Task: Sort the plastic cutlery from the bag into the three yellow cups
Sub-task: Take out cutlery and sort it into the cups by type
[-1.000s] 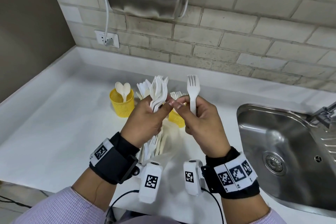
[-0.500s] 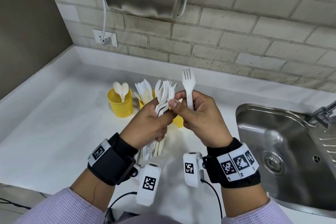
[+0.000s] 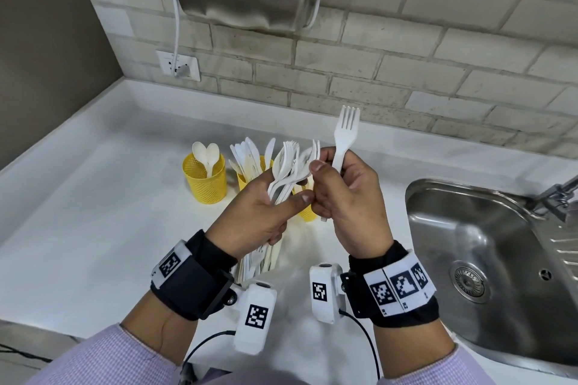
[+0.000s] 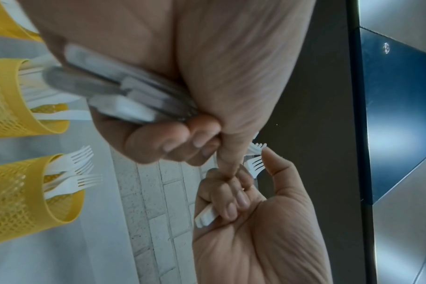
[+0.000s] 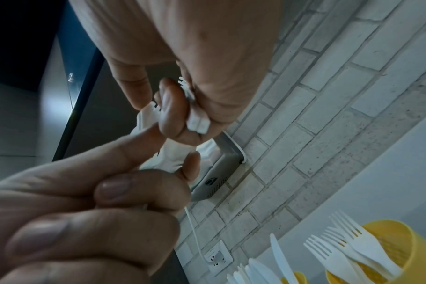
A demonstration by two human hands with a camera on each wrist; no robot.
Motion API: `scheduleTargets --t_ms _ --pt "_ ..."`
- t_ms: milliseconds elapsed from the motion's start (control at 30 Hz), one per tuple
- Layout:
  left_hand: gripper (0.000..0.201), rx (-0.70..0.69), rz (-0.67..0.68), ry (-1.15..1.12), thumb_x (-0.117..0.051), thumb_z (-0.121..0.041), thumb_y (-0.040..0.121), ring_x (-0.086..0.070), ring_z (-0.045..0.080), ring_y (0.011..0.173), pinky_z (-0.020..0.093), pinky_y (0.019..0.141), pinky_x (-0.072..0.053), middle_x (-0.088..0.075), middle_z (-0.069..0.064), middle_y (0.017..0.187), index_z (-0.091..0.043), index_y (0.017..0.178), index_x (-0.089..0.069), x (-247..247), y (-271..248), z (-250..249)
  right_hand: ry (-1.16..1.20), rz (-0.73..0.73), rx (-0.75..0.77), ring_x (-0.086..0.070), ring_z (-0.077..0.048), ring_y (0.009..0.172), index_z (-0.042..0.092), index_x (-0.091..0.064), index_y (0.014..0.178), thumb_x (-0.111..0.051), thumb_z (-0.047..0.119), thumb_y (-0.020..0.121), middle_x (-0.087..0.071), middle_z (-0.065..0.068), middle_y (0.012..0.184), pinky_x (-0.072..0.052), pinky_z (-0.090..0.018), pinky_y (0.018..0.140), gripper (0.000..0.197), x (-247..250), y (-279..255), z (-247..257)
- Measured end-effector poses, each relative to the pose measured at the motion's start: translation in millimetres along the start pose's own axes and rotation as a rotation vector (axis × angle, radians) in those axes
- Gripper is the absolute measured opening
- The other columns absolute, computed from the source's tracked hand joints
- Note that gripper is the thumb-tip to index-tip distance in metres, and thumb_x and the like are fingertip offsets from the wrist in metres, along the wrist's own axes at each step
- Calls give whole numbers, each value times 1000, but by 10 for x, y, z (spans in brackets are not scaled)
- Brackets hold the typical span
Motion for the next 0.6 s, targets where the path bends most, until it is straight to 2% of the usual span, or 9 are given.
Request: scheduleTargets --t_ms 100,167,200,267,300,367,467,600 --pt "35 10 -8 -13 -70 -32 94 -31 21 43 31 45 -32 -44 4 58 -27 127 -59 -12 -4 -7 44 -73 10 -29 -9 40 10 -51 82 -55 12 90 -37 0 54 -27 -21 43 10 36 25 -1" --pt "32 15 -9 -33 -70 -39 91 -27 19 43 30 45 -28 -41 -2 54 -27 120 -61 -23 -18 -19 45 -111 16 -28 -12 42 12 -51 78 -51 16 88 -36 -7 59 -26 -22 43 10 61 39 -11" --pt "26 17 -8 -50 -70 -43 91 -25 19 44 29 45 -25 -39 1 55 -31 113 -63 -33 -20 -30 43 -126 20 -28 -13 43 14 -51 77 -50 17 89 -35 -9 61 -26 -23 44 12 70 46 -19" --pt "12 30 -8 -101 -67 -49 93 -20 17 48 27 45 -19 -32 9 60 -40 86 -64 -43 -27 -57 46 -164 12 -28 -16 46 14 -50 77 -50 18 90 -35 -12 64 -26 -24 44 14 96 61 -40" --pt "23 32 -12 -104 -63 -49 95 -18 16 49 26 45 -16 -30 5 60 -41 74 -60 -43 -25 -59 54 -182 2 -27 -16 47 13 -47 78 -51 19 90 -34 -13 65 -26 -24 44 14 107 69 -51" --pt "37 55 -33 -101 -56 -46 98 -14 15 50 28 46 -11 -29 -5 59 -40 61 -55 -37 -9 -61 85 -186 -25 -26 -16 46 12 -46 82 -54 18 92 -33 -13 67 -24 -24 44 15 108 85 -83" --pt "41 59 -62 -114 -58 -44 100 -12 16 51 30 47 -10 -27 -4 60 -38 59 -55 -16 -1 -78 159 -140 -66 -26 -14 45 11 -49 83 -52 8 102 -38 -9 65 -22 -24 44 20 75 94 -135" --pt "29 19 -71 -121 -58 -43 98 -14 14 48 23 45 -13 -27 -1 59 -35 71 -62 9 8 -68 204 -29 -204 -29 -14 46 6 -54 91 -63 17 97 -47 -5 67 -25 -24 43 15 -53 43 -305"
Point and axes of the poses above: each hand's wrist, its own y-axis towards the middle knuckle, its own x-axis out of the back of the hand, z = x × y, the point moved 7 cm from there along y, towards the middle knuckle
